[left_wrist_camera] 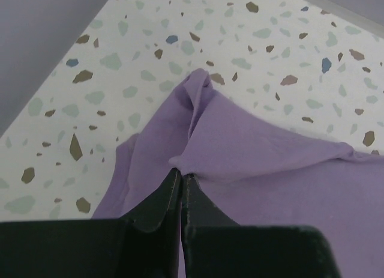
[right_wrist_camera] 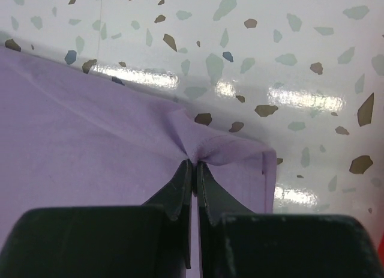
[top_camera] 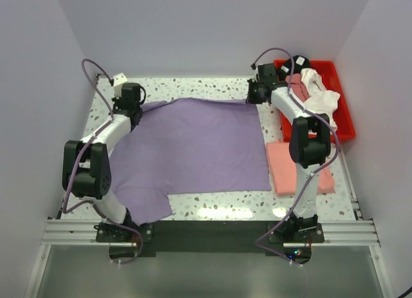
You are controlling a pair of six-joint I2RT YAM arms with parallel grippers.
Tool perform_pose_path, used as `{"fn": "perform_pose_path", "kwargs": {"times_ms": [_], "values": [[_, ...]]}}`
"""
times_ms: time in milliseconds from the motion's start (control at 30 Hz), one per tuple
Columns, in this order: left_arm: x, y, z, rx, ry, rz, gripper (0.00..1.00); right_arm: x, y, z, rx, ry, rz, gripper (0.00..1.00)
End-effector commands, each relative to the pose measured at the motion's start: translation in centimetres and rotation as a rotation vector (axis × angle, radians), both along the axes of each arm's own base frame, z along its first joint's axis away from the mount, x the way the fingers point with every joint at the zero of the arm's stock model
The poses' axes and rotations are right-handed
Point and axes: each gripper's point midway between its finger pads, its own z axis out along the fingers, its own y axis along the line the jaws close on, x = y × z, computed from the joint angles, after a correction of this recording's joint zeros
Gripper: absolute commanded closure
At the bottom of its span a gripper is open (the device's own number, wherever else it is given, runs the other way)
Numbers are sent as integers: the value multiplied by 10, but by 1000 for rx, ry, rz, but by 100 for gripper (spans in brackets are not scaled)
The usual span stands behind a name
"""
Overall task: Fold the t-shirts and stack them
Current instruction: Fold the tshirt
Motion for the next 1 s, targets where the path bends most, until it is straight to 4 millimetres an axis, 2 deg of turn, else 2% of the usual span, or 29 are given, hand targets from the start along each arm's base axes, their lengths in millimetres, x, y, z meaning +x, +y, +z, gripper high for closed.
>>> {"fn": "perform_pose_path", "kwargs": {"times_ms": [0,333,533,833,933,967], "values": [[-27,-3,17,-102,-39,38,100,-4,-8,36,-30,-64,-4,100],[-95,-1,9,-190,81,142,100,-14,-16,49,-70,-59,2,100],[-112,-1,21,-230,67,170,100,-17,-15,55,-71,-58,18,100],[-139,-8,23,-310,69,195,100,-21,-19,65,-104,-60,37,100],[-147,-10,20,-329,64,199,100,-21,-19,66,-107,-60,41,100],[-153,-11,12,-333,82,201,100,-21,-19,67,-106,-60,42,100]]}}
